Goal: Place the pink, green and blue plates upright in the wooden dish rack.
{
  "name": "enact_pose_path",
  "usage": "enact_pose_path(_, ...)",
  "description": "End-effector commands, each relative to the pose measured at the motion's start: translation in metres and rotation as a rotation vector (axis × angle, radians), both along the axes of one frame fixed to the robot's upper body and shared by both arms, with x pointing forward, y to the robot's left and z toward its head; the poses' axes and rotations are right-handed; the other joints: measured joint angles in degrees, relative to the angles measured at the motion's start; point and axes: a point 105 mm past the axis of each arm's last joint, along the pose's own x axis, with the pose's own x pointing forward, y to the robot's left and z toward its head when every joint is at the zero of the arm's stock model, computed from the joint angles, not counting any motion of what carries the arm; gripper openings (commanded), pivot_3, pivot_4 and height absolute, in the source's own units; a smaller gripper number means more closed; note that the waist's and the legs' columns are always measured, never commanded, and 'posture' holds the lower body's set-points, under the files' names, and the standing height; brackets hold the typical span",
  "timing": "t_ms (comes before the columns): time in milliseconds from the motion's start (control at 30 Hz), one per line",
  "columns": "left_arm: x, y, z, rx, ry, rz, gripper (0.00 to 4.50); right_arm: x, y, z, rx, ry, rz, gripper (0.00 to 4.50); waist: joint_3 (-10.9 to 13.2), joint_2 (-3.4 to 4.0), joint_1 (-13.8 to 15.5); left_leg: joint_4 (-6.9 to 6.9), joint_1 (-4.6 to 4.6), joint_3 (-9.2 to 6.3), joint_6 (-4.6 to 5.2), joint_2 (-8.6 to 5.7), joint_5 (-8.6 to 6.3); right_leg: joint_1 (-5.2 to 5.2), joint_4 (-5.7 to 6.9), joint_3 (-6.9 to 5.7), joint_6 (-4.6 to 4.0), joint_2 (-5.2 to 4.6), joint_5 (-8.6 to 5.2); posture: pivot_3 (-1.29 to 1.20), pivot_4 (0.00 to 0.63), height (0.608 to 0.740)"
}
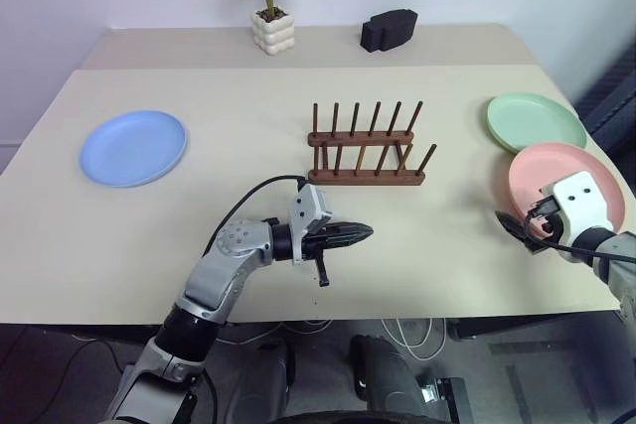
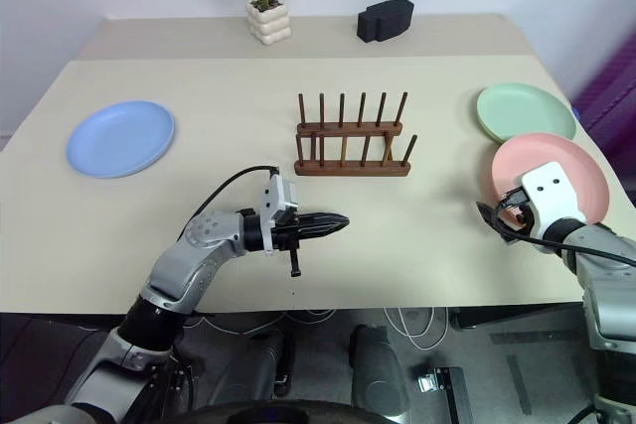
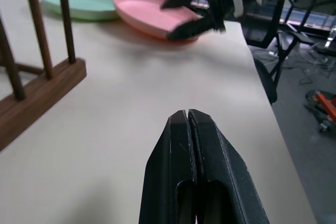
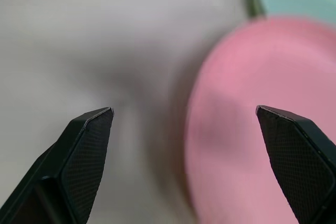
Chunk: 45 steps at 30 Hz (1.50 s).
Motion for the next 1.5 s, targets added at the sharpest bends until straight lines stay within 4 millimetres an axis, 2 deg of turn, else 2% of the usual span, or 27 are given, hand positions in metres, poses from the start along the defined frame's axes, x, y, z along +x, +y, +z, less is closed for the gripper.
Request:
enact_pose_path(33,0.0,0.0,0.008,-0.02,-0.016,-0.012,0.0,0.004,0.0,0.0,-0.017,-0.019,-0.033,4.43,0.0,0.01,0.0,0.0,0.0,0.0,0.0,0.0,0.0,0.0,0.0,0.0,0.0,0.0,0.0,0.0,0.15,0.731)
enact_pose_path(133,0.001,0.003,0.006,-0.016,-0.015,-0.01,0.0,0.005,-0.001,-0.007,-0.024,-0.004,-0.049,4.43,0.0,0.01,0.2,0.01,-0.02,0.0,0.0,0.0,0.0,-0.01,0.0,0.0,0.01,-0.02,0.0,0.0,0.15,0.731)
enact_pose_path(233,0.0,0.004,0.006,-0.02,-0.007,-0.012,0.0,0.006,-0.001,-0.013,-0.042,0.007,-0.048,3.63,0.0,0.0,0.2,0.02,-0.02,0.0,0.0,0.0,0.0,0.0,-0.01,0.0,0.01,-0.02,-0.01,0.0,0.15,0.731)
enact_pose_path(433,-0.001,0.003,0.006,-0.031,0.004,-0.013,0.0,0.006,0.0,-0.015,-0.083,0.002,-0.052,0.41,0.0,0.0,0.2,0.01,-0.03,-0.01,0.0,0.01,0.0,0.0,-0.02,0.0,0.02,-0.02,-0.02,0.0,0.15,0.731)
enact_pose_path(467,-0.001,0.003,0.007,-0.034,0.002,-0.013,0.0,0.006,-0.001,-0.014,-0.09,-0.002,-0.055,0.01,0.0,0.0,0.2,0.01,-0.03,0.0,0.0,0.01,0.0,0.0,-0.02,-0.01,0.02,-0.02,-0.02,0.0,0.15,0.731)
enact_pose_path(567,0.0,0.001,0.007,-0.039,-0.002,-0.016,0.0,0.004,-0.005,-0.008,-0.119,-0.02,-0.068,0.01,0.0,0.0,0.2,0.01,-0.03,-0.01,0.0,0.01,0.0,0.01,-0.02,-0.02,0.21,-0.02,-0.13,0.0,0.15,0.731)
enact_pose_path(700,0.0,0.0,0.007,-0.039,-0.003,-0.021,0.0,0.002,-0.006,0.013,-0.194,-0.066,-0.054,0.01,0.0,0.0,0.3,0.01,-0.03,-0.02,0.0,0.01,0.0,0.01,-0.02,-0.01,0.22,-0.03,-0.14,0.0,0.15,0.731)
enact_pose_path(867,0.002,0.001,0.005,-0.035,-0.008,-0.022,0.0,0.008,0.012,0.081,-0.343,-0.273,0.08,0.01,0.0,0.07,0.0,0.0,-0.03,-0.01,0.0,0.01,0.0,-0.04,-0.02,0.01,0.24,-0.03,-0.15,0.0,0.15,0.731)
enact_pose_path(900,0.003,0.001,0.005,-0.035,-0.011,-0.021,0.0,0.009,0.015,0.088,-0.354,-0.301,0.093,0.01,0.0,0.06,-0.1,-0.01,-0.03,0.0,0.0,0.0,0.0,-0.05,-0.02,0.01,0.24,-0.02,-0.16,0.0,0.15,0.731)
enact_pose_path(967,0.005,0.001,0.004,-0.033,-0.02,-0.015,0.0,0.015,0.031,0.115,-0.37,-0.418,0.161,0.01,0.0,0.06,-0.1,-0.02,-0.02,0.01,0.0,0.0,0.0,-0.05,-0.02,0.0,0.25,0.01,-0.16,0.0,0.15,0.731)
enact_pose_path(1100,0.009,0.002,0.004,-0.035,-0.034,0.007,0.0,0.023,0.084,0.166,-0.195,-0.652,0.351,0.01,0.0,0.05,0.0,-0.02,-0.05,0.0,0.0,0.0,0.0,-0.07,-0.03,0.0,0.25,0.0,-0.15,0.0,0.15,0.731)
enact_pose_path(1167,0.011,0.003,0.004,-0.037,-0.036,0.022,0.0,0.027,0.105,0.18,-0.097,-0.696,0.427,0.01,0.0,0.03,0.1,-0.02,-0.05,-0.03,0.0,0.03,0.0,-0.07,-0.03,0.0,0.2,0.01,-0.12,0.0,0.15,0.731)
enact_pose_path(1333,0.012,0.009,0.004,-0.036,-0.046,0.069,0.0,0.027,0.146,0.191,0.135,-0.667,0.641,0.01,0.0,0.01,0.5,-0.04,-0.12,-0.13,0.01,0.03,0.0,-0.08,-0.05,-0.03,0.05,-0.04,-0.03,0.0,0.15,0.731)
enact_pose_path(1433,0.013,0.015,0.004,-0.035,-0.052,0.104,0.0,0.024,0.155,0.199,0.262,-0.677,0.714,0.01,0.1,0.02,0.4,-0.04,-0.13,-0.11,0.05,0.02,-0.03,-0.1,-0.09,-0.02,0.06,-0.09,-0.03,0.0,0.15,0.731)
enact_pose_path(1500,0.013,0.019,0.005,-0.038,-0.052,0.127,0.0,0.022,0.157,0.204,0.407,-0.667,0.758,0.01,0.1,0.02,0.2,-0.05,-0.14,-0.11,0.05,0.03,-0.03,-0.12,-0.09,-0.02,0.06,-0.09,-0.03,0.0,0.15,0.731)
